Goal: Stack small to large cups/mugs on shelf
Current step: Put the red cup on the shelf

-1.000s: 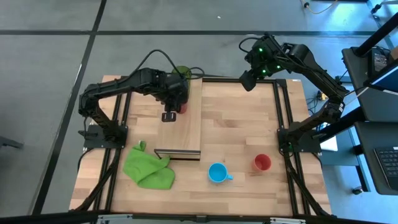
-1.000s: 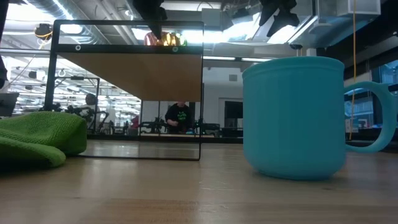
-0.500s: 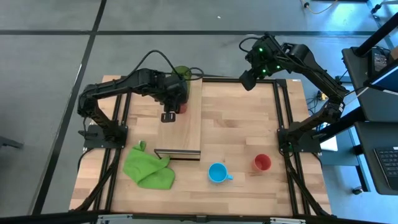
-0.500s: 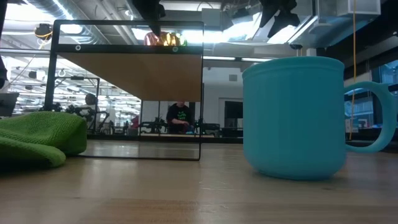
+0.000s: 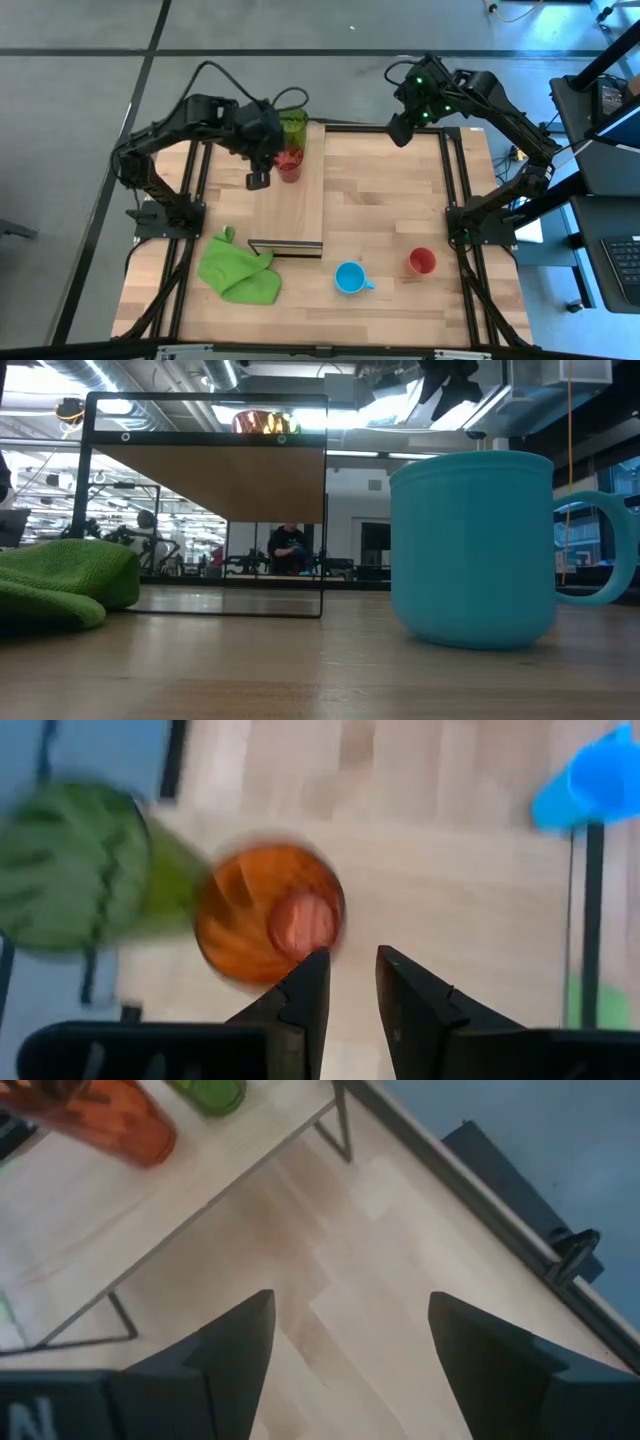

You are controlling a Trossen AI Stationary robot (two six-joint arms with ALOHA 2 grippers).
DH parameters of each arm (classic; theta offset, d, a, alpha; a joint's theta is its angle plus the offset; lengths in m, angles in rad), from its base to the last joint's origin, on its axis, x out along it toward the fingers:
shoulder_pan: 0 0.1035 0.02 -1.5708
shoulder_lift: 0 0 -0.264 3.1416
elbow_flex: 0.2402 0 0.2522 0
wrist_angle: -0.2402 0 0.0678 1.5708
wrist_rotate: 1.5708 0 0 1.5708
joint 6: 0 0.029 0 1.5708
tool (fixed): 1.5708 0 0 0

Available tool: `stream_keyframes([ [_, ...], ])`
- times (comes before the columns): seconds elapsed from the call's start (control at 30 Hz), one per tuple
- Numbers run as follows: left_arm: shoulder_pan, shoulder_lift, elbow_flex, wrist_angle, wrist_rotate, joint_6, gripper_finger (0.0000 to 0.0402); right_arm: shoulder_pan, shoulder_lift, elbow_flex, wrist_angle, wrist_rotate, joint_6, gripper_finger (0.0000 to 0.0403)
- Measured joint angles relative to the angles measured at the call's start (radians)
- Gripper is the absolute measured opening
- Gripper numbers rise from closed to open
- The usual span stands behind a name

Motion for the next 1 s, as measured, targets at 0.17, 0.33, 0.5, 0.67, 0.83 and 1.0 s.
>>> stream_keyframes([
  [0.17, -0.002, -0.047, -0.101, -0.021, -0.030, -0.034, 0.0079, 0.026, 0.000, 0.000, -0.027, -0.010, 0.000, 0.0265],
  [0.33, 0.027, -0.144, -0.300, -0.008, -0.160, -0.105, 0.0079, 0.045, 0.000, 0.000, -0.028, -0.009, 0.006, 0.0265],
  [0.5, 0.059, -0.294, -0.528, 0.118, -0.166, -0.165, 0.0079, 0.052, 0.000, 0.000, -0.029, -0.010, 0.008, 0.0265],
  [0.67, 0.106, -0.406, -0.741, 0.452, -0.081, -0.193, 0.0067, 0.051, 0.000, 0.000, 0.002, -0.009, 0.008, 0.0265],
  [0.83, 0.139, -0.430, -0.870, 0.494, -0.041, -0.215, 0.0027, 0.052, 0.000, 0.000, 0.005, -0.009, 0.008, 0.0265],
  [1.0, 0.142, -0.431, -0.939, 0.597, -0.036, -0.204, 0.0004, 0.051, 0.000, 0.000, 0.005, -0.009, 0.012, 0.0265],
])
